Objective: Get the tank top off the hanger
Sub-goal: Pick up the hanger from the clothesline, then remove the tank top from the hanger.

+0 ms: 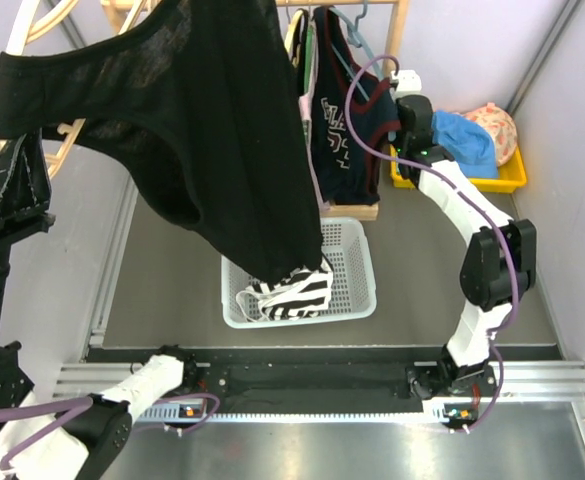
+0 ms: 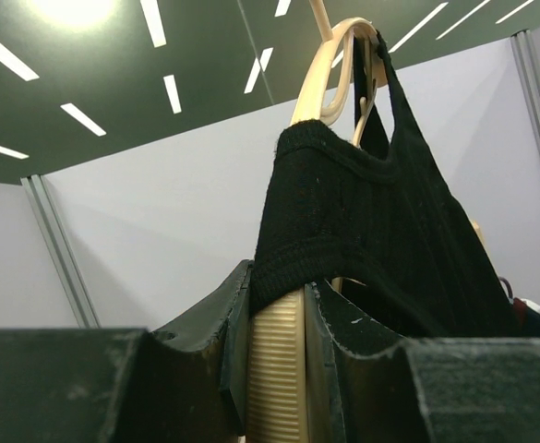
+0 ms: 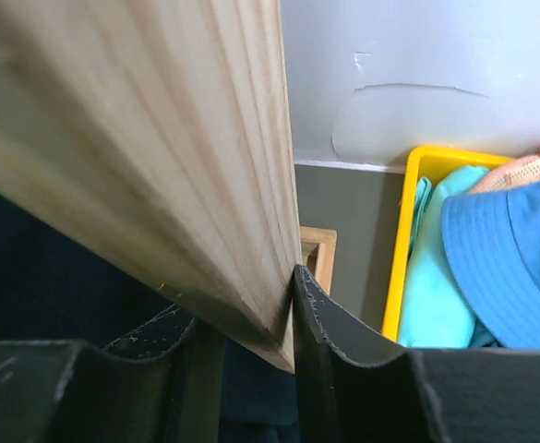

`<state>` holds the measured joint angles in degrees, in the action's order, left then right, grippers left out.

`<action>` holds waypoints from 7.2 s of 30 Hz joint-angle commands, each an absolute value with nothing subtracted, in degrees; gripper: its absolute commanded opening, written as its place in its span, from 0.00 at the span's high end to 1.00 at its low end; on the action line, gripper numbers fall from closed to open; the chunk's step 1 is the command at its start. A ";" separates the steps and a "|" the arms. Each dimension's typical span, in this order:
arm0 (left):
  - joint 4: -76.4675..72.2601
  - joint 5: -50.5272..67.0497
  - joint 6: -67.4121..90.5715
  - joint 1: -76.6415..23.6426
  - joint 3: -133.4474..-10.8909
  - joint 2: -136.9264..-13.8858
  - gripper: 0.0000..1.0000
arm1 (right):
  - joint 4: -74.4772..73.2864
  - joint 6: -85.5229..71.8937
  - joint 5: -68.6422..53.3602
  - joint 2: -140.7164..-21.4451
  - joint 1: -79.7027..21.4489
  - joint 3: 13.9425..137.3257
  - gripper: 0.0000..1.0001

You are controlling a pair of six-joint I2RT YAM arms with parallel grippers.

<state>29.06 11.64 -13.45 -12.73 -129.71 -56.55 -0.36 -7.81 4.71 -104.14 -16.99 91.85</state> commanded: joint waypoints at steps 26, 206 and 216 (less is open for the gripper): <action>25.66 43.66 -9.93 -8.35 -86.67 -37.97 1.00 | -13.01 -18.01 3.11 -57.85 -12.66 74.02 0.09; 12.74 62.30 -14.94 -8.35 -63.28 -37.27 1.00 | -37.16 17.58 -12.02 -51.76 -53.53 89.73 0.13; 12.30 66.71 -12.57 -8.35 -64.95 -37.35 1.00 | -43.68 19.34 -16.88 -56.60 -53.53 92.64 0.27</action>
<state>14.68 63.55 -13.41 -8.60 -62.59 -37.56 -41.08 17.61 -13.63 -55.16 -53.15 90.56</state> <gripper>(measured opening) 0.286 0.770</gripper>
